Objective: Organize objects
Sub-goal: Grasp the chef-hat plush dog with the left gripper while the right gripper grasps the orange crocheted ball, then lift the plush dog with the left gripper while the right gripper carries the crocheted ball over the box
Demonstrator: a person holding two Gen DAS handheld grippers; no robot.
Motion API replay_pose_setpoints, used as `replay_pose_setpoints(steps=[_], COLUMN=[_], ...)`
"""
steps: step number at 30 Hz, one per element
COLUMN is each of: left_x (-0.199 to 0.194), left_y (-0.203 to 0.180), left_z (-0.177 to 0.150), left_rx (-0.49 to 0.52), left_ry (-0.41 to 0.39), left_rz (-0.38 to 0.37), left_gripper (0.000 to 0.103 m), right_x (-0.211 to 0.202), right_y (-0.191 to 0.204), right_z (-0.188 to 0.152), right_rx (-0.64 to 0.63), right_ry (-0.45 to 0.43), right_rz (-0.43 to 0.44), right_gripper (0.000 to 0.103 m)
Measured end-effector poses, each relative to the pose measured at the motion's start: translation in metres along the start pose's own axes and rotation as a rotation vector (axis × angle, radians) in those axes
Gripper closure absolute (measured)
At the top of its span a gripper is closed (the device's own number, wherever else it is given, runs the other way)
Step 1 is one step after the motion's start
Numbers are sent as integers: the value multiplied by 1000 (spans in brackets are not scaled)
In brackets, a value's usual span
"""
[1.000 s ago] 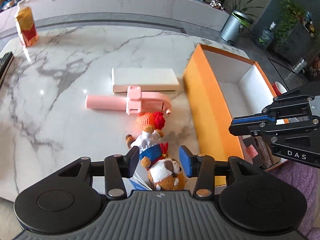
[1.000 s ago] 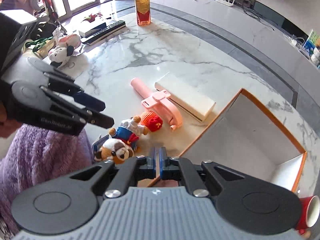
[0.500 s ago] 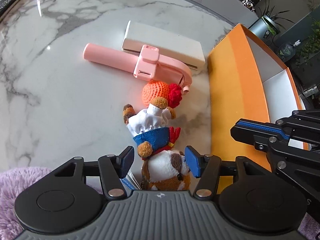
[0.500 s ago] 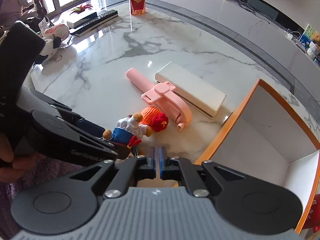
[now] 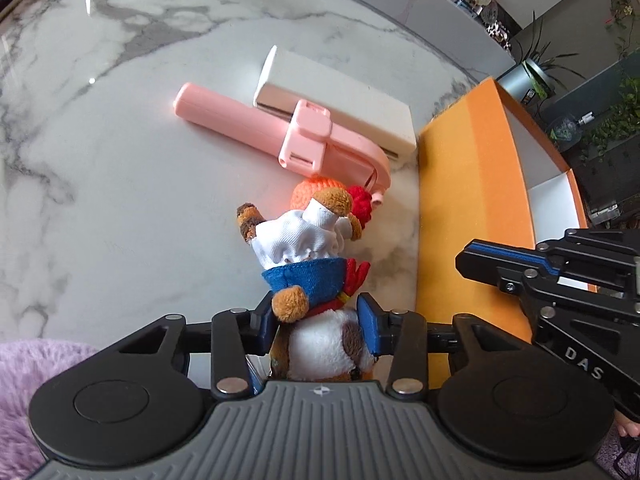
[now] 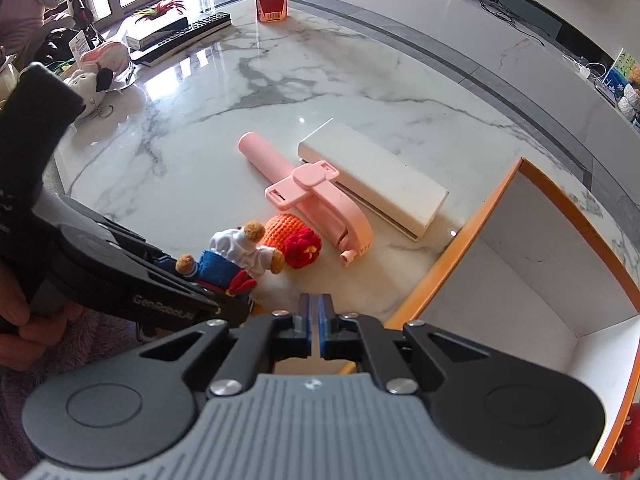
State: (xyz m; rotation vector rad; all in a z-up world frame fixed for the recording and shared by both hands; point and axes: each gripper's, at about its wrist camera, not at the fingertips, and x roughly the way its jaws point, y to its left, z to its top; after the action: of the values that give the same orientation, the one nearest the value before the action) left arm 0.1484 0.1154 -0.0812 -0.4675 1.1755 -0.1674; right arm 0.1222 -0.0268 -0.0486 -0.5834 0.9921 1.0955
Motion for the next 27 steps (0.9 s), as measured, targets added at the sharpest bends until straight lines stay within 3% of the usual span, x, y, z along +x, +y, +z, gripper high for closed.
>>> replay_pose_setpoints(steps=[8,9,10,11,12,20,27], left_x=[-45,-45,-43,-42,-40,-25,-19], left_y=[30,33,36,38,41,51,49], left_z=[24,25,27,28,28,30,27], left_rx=[-38,-42,-47,-52,-58,-70,-59], left_ry=[-131,-136,-139,-139,-137,-110,-94], left_rz=[49,53,53,49,46,36,27], left_gripper=[55,55,55,55,55,55,55], right_x=[16,20,25,31,35,80,96], right_y=[-1,0,2,5,7,24,27], right_z=[21,24,28,31,34,54,60], right_rx=[-71,-83,-95,-110,-122,-186,-177], right_ry=[5,8,13,18,21,79,104], right_rz=[61,75,81,84,83,58,0], right_gripper=[98,96,87,70,64,54,51])
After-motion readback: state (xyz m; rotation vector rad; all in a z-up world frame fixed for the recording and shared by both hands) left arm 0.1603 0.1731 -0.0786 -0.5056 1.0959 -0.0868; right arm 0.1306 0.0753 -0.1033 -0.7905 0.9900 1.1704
